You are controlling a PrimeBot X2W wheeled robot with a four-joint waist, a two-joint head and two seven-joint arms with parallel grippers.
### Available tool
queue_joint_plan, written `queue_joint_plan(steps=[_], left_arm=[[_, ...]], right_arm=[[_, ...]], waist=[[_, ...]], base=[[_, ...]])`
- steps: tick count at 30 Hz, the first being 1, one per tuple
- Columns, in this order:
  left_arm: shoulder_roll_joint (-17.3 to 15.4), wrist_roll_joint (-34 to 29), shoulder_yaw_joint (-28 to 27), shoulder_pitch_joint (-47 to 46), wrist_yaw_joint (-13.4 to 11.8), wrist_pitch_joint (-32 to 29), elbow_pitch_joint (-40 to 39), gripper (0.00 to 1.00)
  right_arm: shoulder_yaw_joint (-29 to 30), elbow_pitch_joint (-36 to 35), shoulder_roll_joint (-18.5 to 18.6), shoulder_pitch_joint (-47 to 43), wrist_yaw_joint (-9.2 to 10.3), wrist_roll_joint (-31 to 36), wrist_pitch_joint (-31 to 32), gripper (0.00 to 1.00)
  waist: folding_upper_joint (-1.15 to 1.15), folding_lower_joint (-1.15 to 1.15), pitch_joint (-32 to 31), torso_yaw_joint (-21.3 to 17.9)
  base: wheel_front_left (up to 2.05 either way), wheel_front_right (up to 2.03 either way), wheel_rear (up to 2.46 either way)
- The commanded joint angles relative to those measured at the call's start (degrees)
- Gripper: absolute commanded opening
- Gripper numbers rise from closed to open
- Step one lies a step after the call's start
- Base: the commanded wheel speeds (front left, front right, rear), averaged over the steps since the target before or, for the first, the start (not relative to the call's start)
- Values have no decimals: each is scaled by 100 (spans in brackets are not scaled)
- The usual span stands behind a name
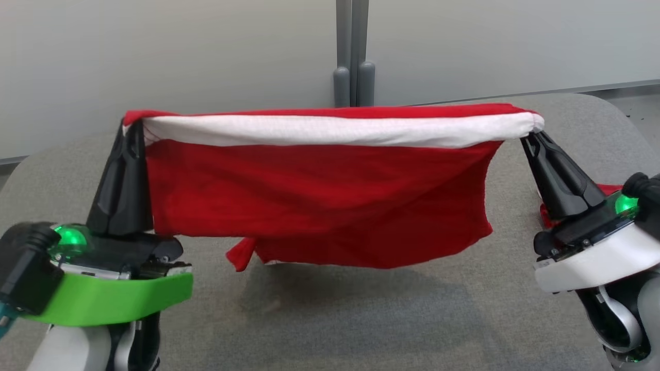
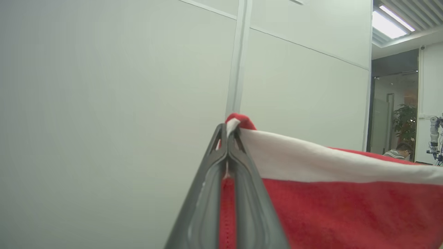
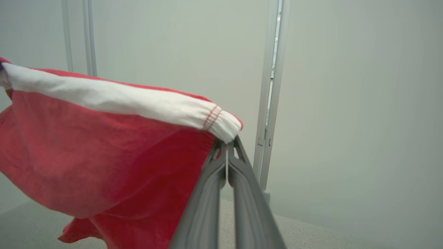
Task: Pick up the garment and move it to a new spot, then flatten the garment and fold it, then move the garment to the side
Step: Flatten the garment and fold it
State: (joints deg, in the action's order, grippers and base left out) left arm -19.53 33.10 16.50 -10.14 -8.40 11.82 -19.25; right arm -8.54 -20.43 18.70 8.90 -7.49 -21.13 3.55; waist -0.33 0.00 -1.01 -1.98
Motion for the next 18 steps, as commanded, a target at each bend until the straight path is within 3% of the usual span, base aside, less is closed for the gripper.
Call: queue_joint_plan(steps=[1, 5, 9, 13, 18], left_arm=[[-114, -63, -66, -129, -46, -80, -187, 0], [-292, -57, -131, -355, -79, -395, -631, 0], [-351, 199, -202, -687, 14, -699, -448, 0], [-445, 391, -246, -1371, 314, -855, 254, 0], [-380, 491, -215, -2762, 714, -932, 1462, 0]], right_arm=[[89, -142, 4, 54, 0, -69, 52, 0], [234, -433, -14, 128, 0, -138, 250, 0], [50, -273, 4, 470, 0, -258, 376, 0], [-408, 426, 73, 1329, 0, -417, 347, 0], [-970, 1814, -62, 2979, 0, -347, -25, 0]], waist=[[33, 0, 19, -7], [33, 0, 107, -16], [33, 0, 360, -18], [33, 0, 709, -20], [33, 0, 1126, 99]], base=[[0, 0, 0], [0, 0, 0], [0, 0, 0], [0, 0, 0], [0, 0, 0]])
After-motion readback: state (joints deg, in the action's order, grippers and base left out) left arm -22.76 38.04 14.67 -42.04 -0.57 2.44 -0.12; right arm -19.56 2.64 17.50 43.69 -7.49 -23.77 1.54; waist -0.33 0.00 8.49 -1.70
